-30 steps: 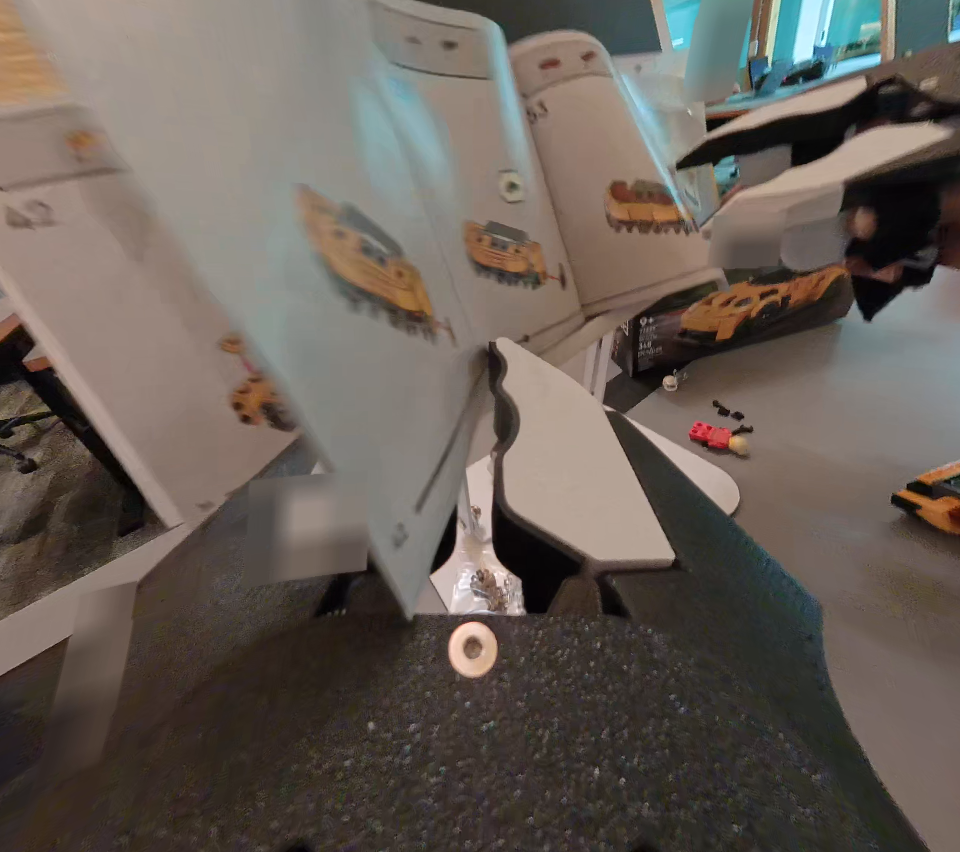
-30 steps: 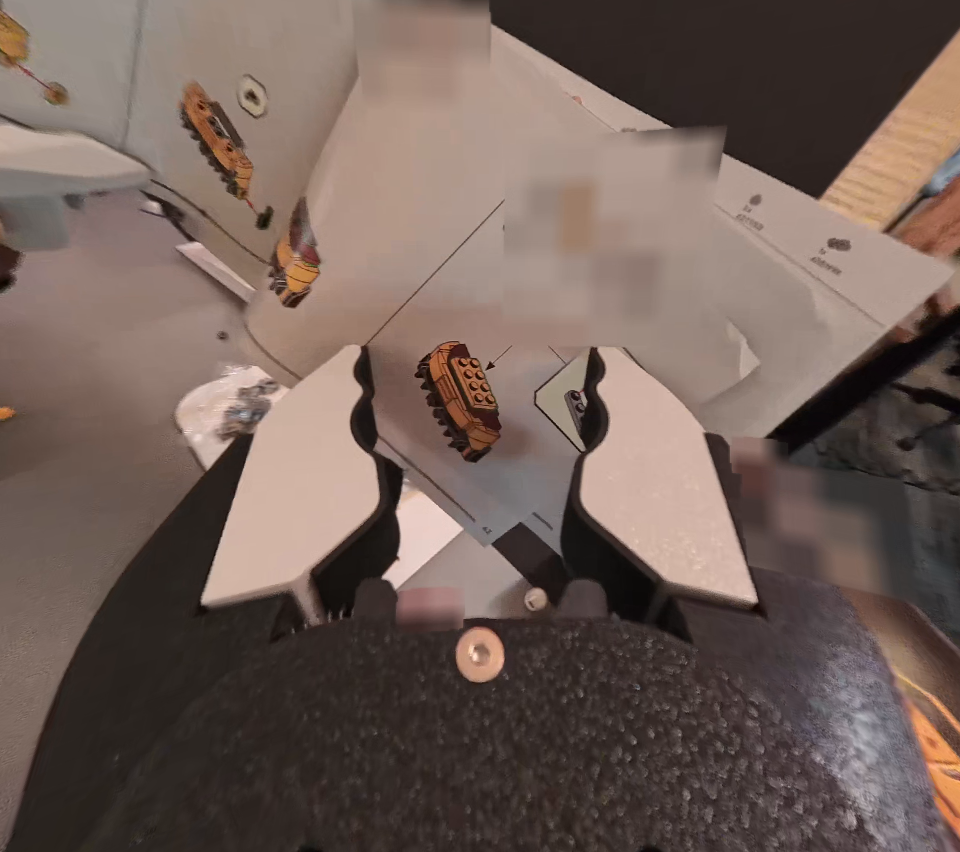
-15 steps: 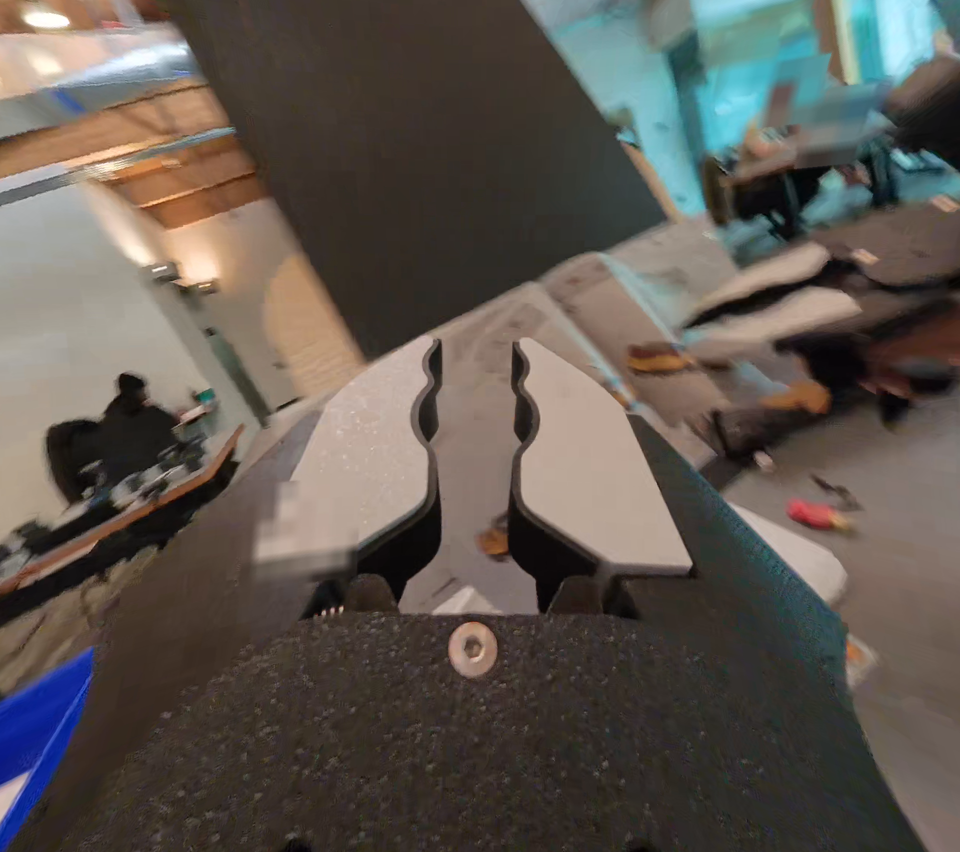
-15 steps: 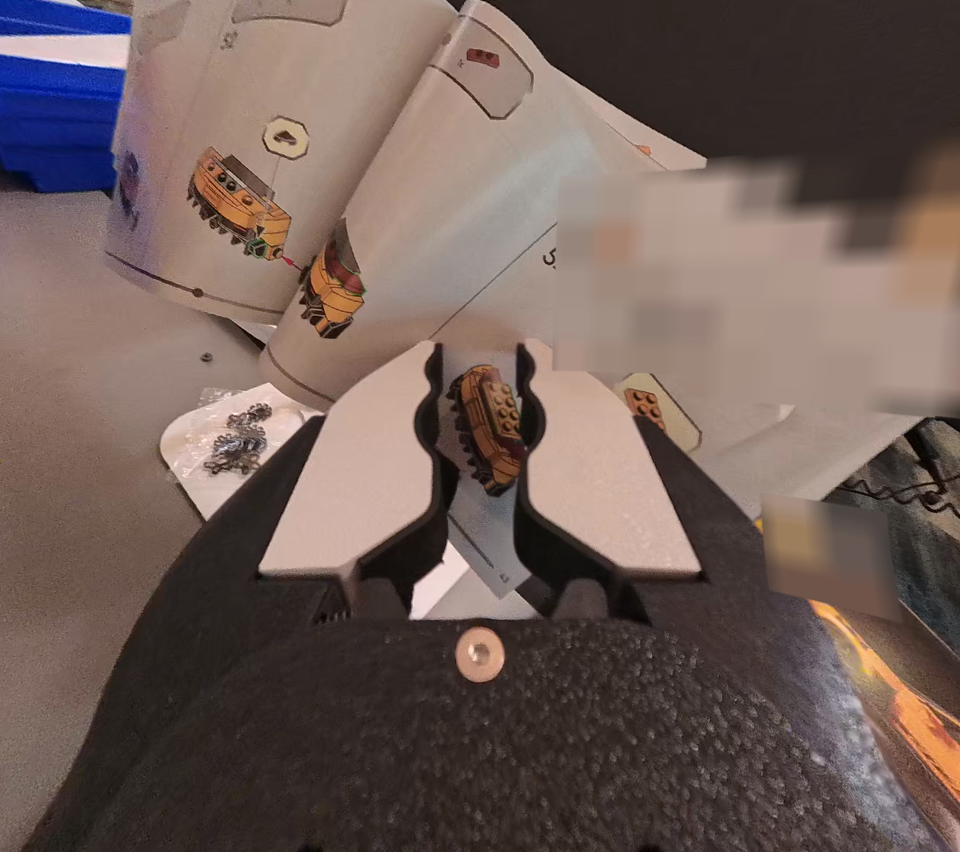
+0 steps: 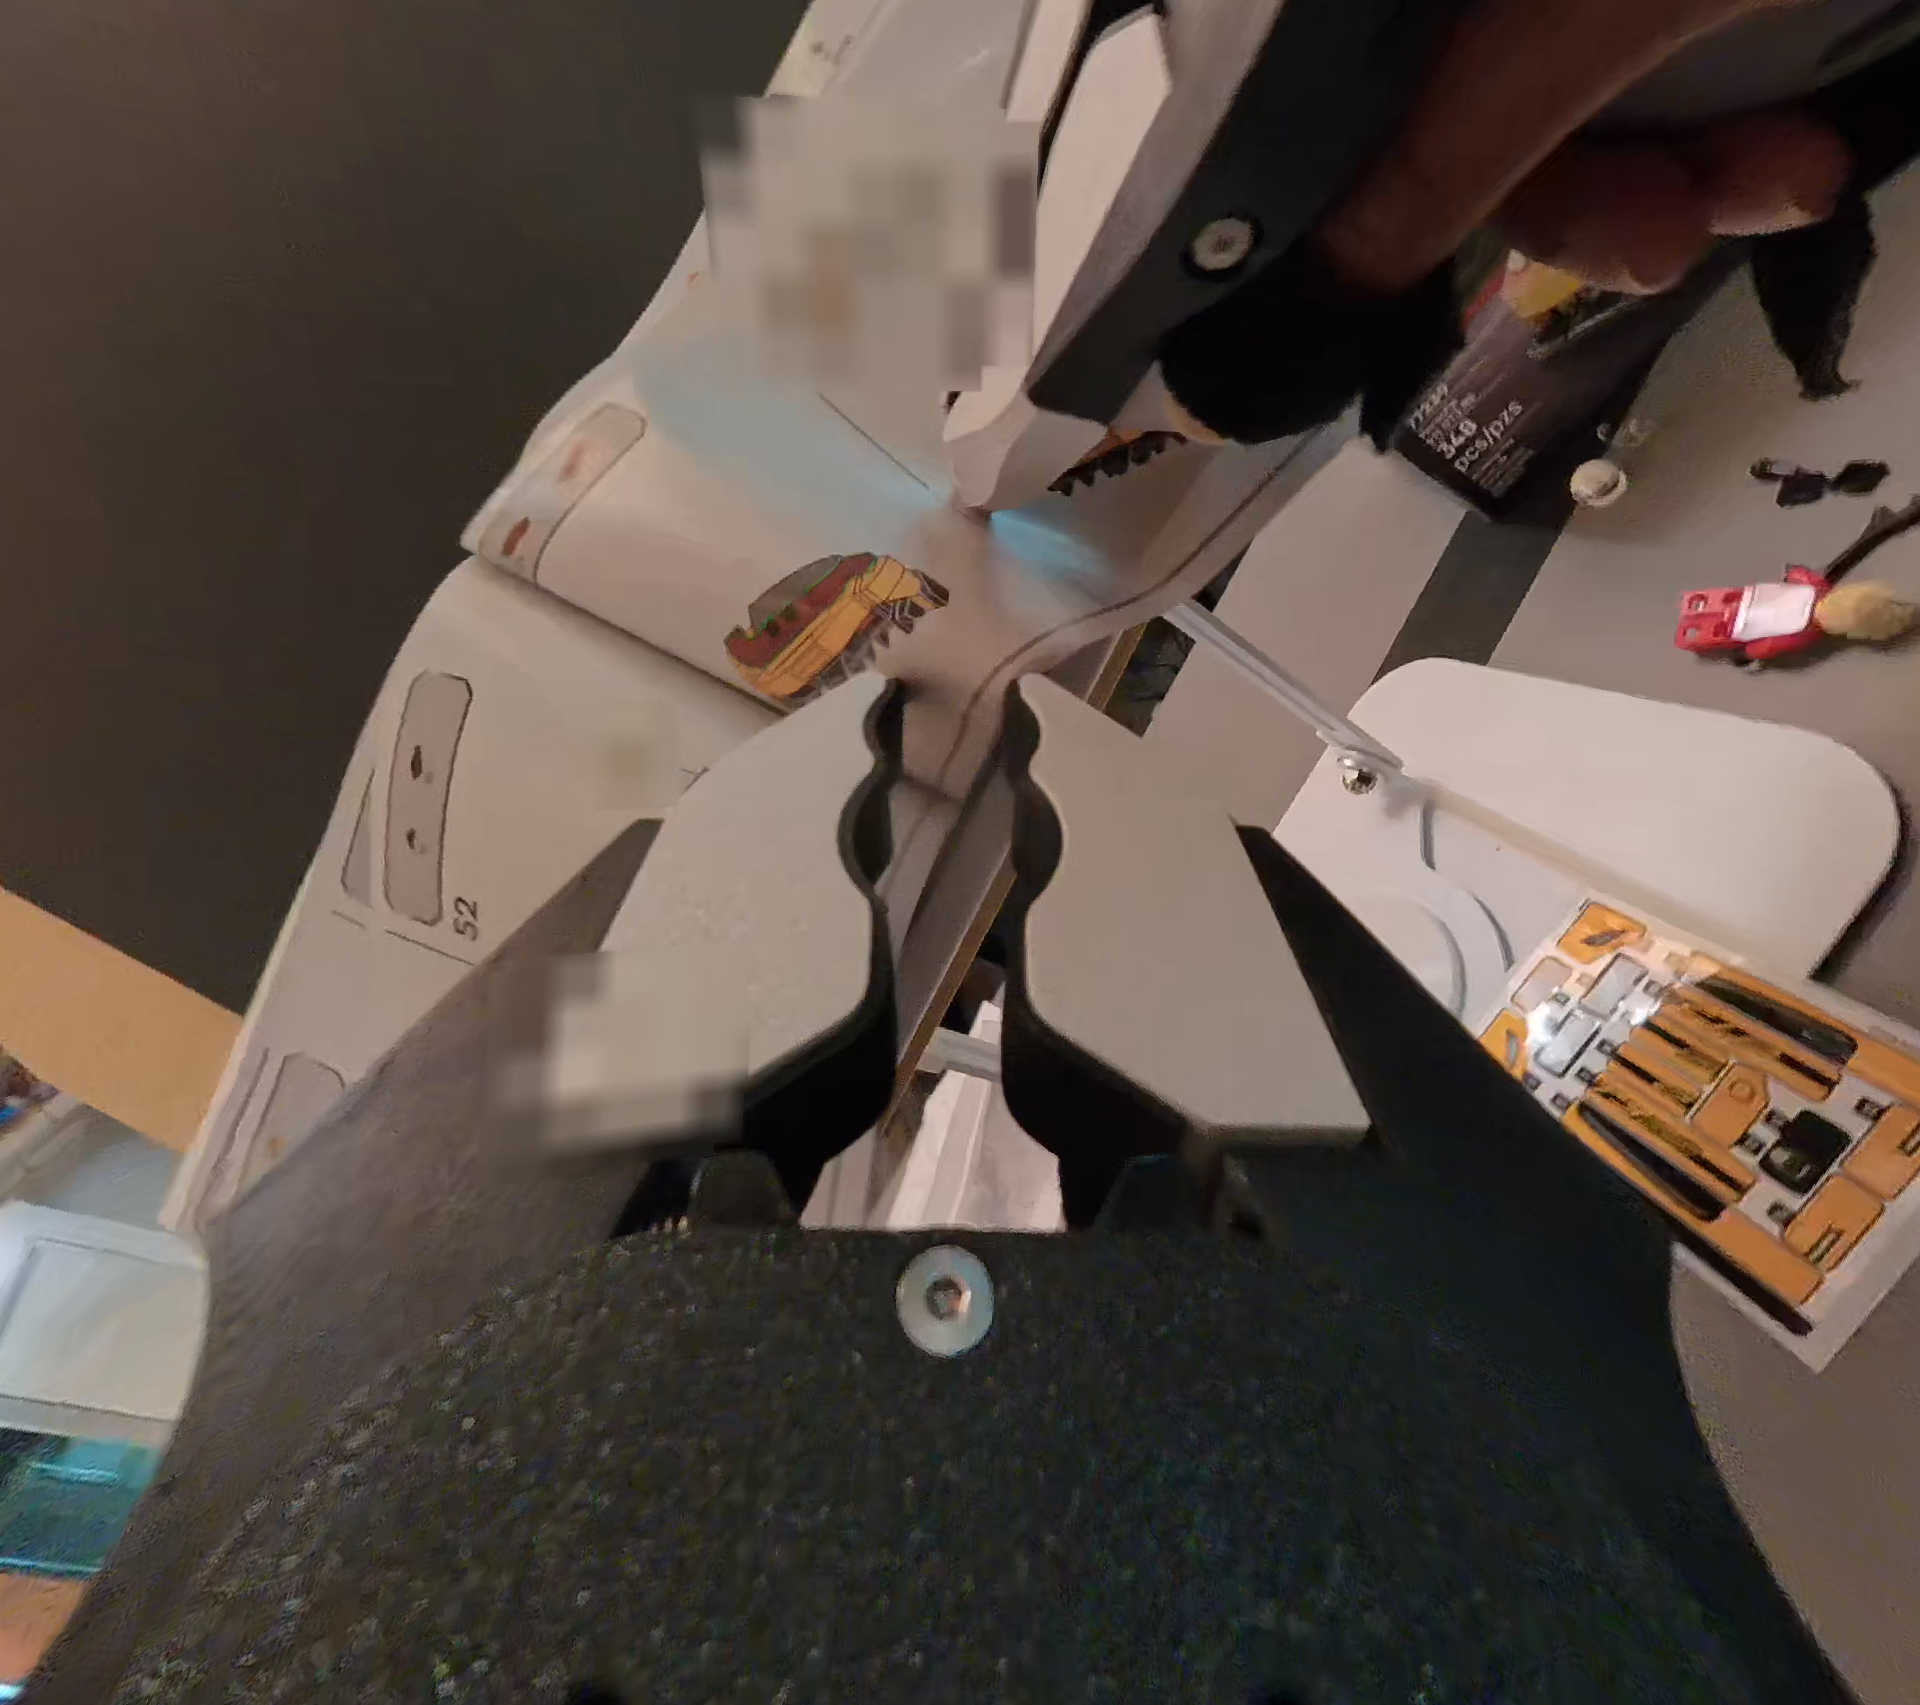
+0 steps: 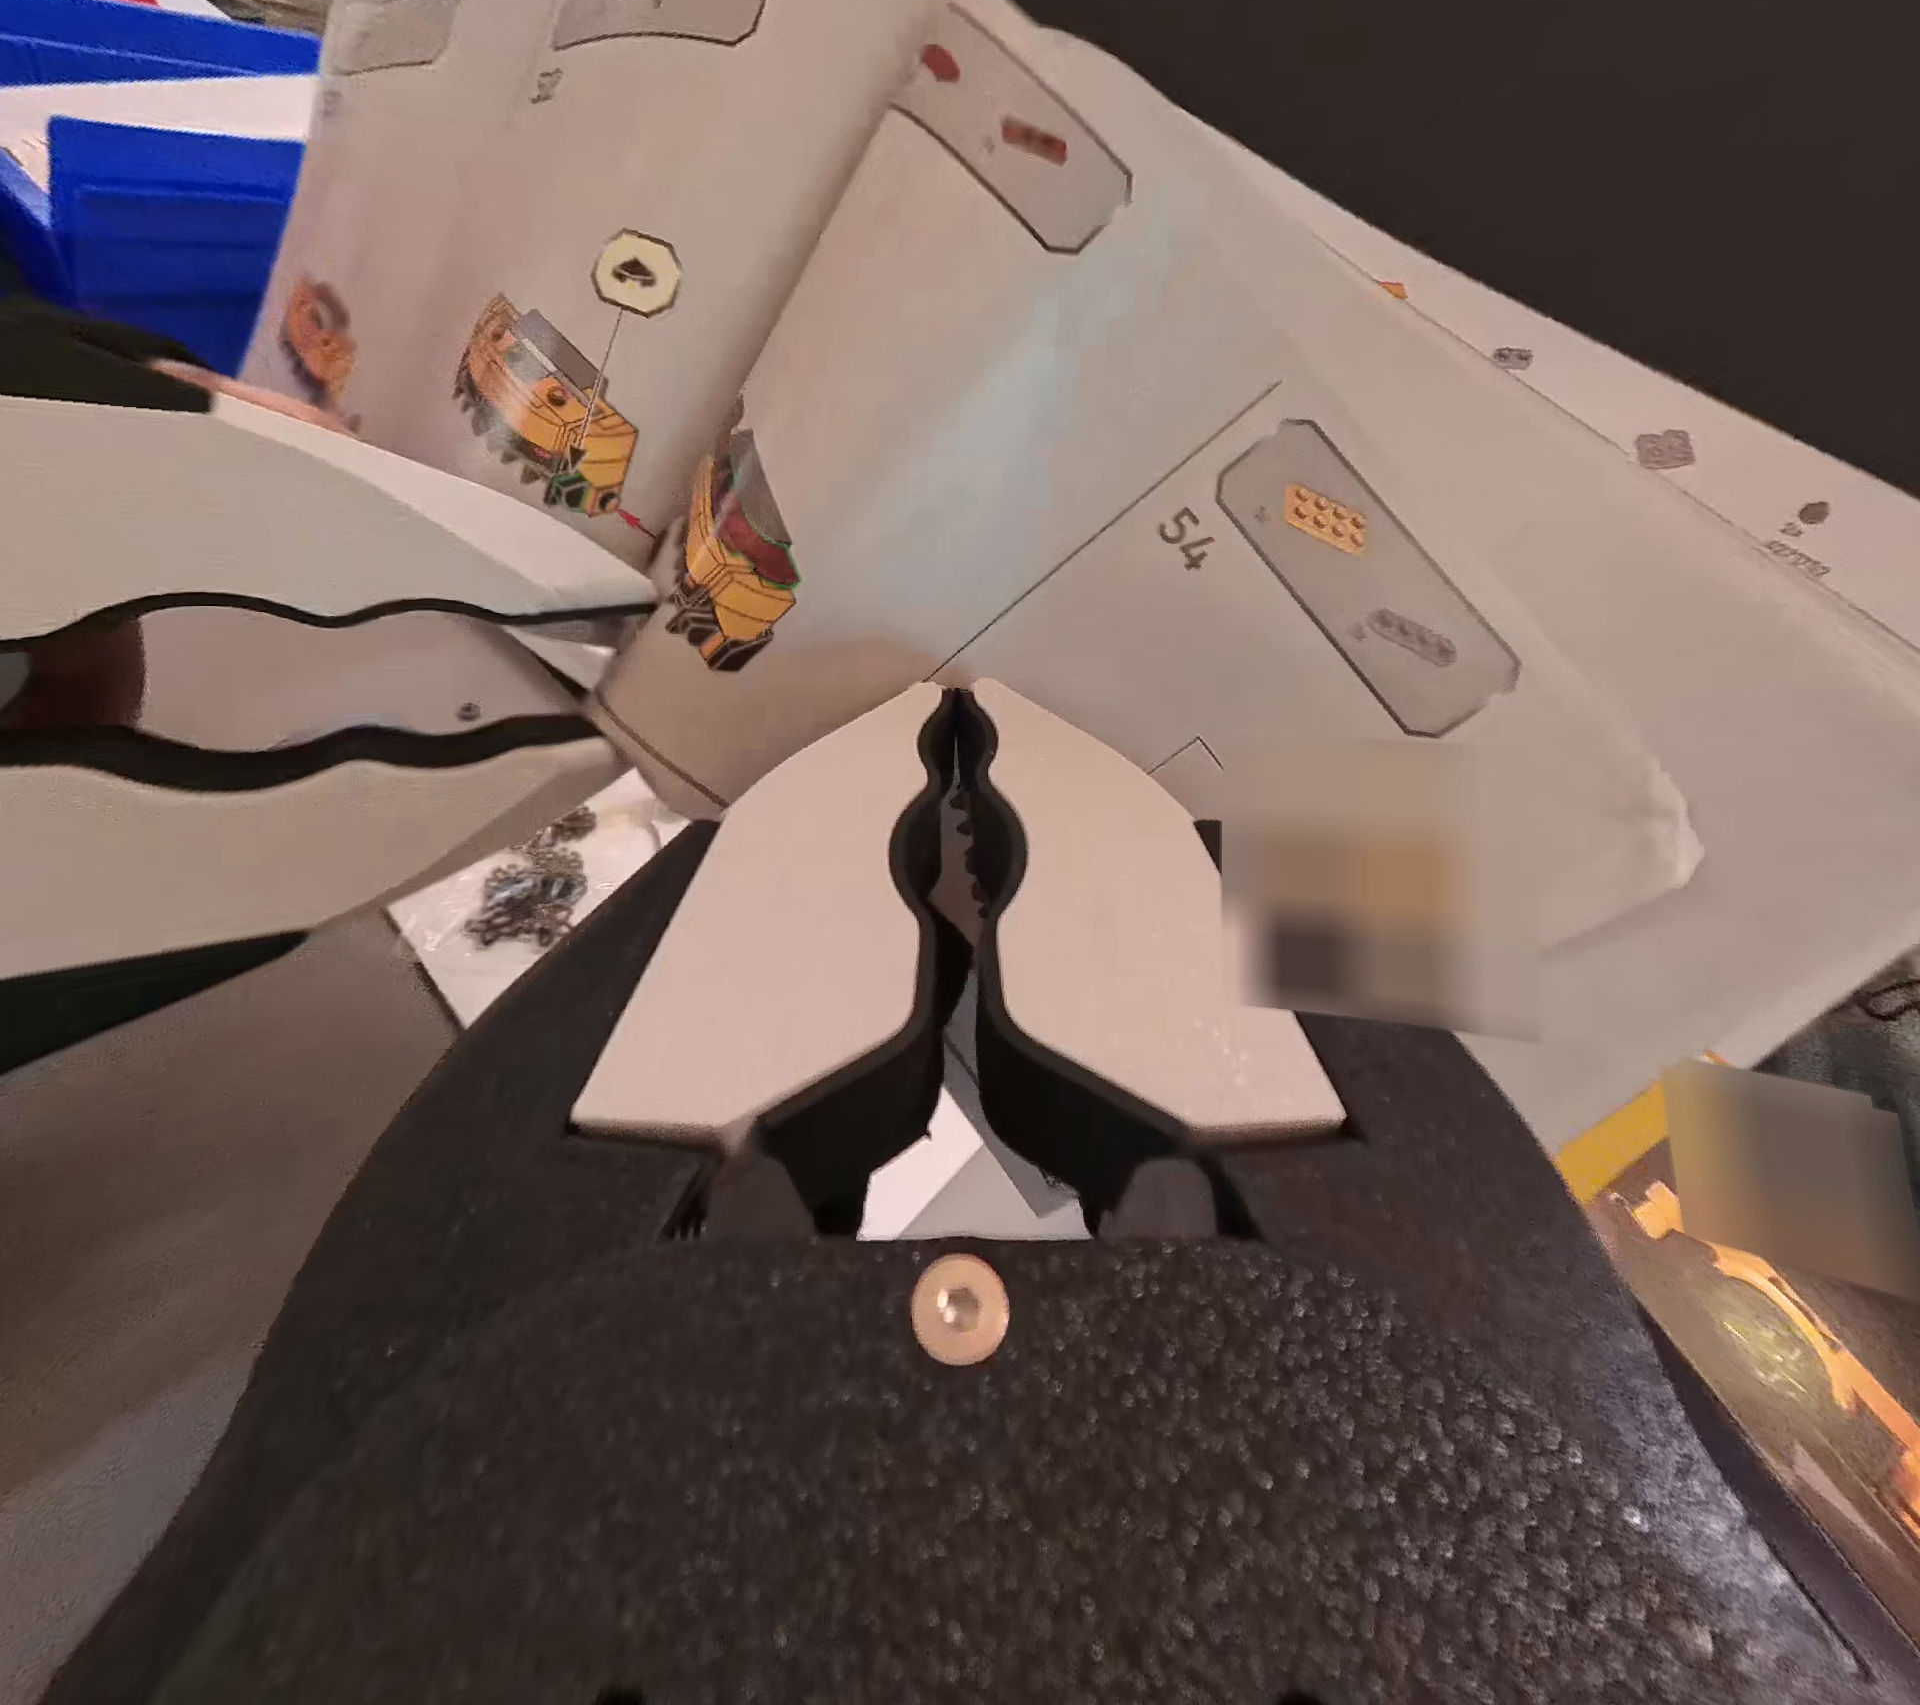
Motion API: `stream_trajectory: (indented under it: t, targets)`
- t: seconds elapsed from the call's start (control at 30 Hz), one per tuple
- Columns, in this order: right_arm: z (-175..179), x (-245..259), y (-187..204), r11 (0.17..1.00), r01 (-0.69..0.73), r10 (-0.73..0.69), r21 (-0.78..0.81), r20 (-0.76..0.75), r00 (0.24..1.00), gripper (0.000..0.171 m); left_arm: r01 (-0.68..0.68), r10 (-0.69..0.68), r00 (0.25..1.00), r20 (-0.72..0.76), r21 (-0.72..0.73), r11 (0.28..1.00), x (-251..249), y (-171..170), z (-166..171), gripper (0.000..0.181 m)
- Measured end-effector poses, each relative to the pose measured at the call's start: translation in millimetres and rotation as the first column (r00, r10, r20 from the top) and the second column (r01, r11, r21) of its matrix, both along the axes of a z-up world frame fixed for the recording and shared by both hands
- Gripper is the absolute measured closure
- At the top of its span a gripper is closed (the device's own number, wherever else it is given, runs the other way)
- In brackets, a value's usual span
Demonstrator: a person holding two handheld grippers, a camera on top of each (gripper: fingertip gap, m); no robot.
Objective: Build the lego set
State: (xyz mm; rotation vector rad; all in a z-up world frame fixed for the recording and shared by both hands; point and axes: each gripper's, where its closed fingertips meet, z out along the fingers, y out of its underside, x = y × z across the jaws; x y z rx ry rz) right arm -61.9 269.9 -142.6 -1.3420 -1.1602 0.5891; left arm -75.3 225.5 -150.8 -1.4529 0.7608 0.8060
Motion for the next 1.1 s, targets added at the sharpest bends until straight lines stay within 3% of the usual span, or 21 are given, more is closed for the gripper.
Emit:
stream_trajectory:
  t: [0.07, 0.17, 0.27, 0.37, 0.47, 0.6, 0.67, 0.73, 0.9, 1.03, 1.1]
  targets:
    - [5, 1, -5, 0.999, -0.036, 0.036, -0.012, -0.013, 0.999, 0.17, -0.01, 0.008, 0.999, 0.048, 0.03, 1.0, -3, -2, 4, 0.178]
    - [24, 10, -14, 0.995, -0.105, 0.104, 0.0, -0.052, 0.993, 0.154, 0.002, -0.011, 0.985, 0.172, 0.051, 0.999, -11, -8, 10, 0.181]
    - [55, 36, -11, 0.993, -0.113, 0.114, 0.02, -0.164, 0.98, 0.147, 0.055, -0.071, 0.921, 0.384, 0.052, 0.997, -20, -14, 15, 0.181]
    - [70, 65, 6, 0.996, -0.082, 0.073, -0.027, -0.248, 0.966, 0.142, 0.101, -0.11, 0.802, 0.587, 0.049, 0.994, -33, -19, 14, 0.181]
    - [60, 77, 21, 0.987, -0.095, 0.059, -0.127, -0.263, 0.963, 0.139, 0.151, -0.145, 0.626, 0.767, 0.064, 0.986, -46, -23, 11, 0.181]
    - [26, 59, 22, 0.976, -0.102, 0.078, -0.194, -0.126, 0.989, 0.144, 0.212, -0.162, 0.411, 0.897, 0.079, 0.974, -58, -24, 8, 0.181]
    - [12, 46, 13, 0.978, -0.121, 0.114, -0.169, -0.05, 0.992, 0.144, 0.236, -0.175, 0.376, 0.91, 0.089, 0.968, -59, -26, 8, 0.181]
    - [4, 36, 8, 0.979, -0.124, 0.124, -0.161, -0.008, 0.992, 0.144, 0.275, -0.21, 0.427, 0.879, 0.095, 0.957, -53, -29, 12, 0.174]
    - [-7, 25, 0, 0.981, -0.135, 0.144, -0.137, 0.055, 0.988, 0.144, 0.312, -0.279, 0.679, 0.679, 0.077, 0.947, -23, -35, 17, 0.159]
    - [-6, 25, 0, 0.977, -0.141, 0.148, -0.161, 0.033, 0.988, 0.144, 0.241, -0.231, 0.895, 0.381, 0.022, 0.97, 0, -28, 12, 0.144]
    - [-7, 24, 0, 0.976, -0.142, 0.15, -0.166, 0.033, 0.988, 0.144, 0.168, -0.166, 0.968, 0.19, 0.005, 0.986, 6, -20, 8, 0.137]
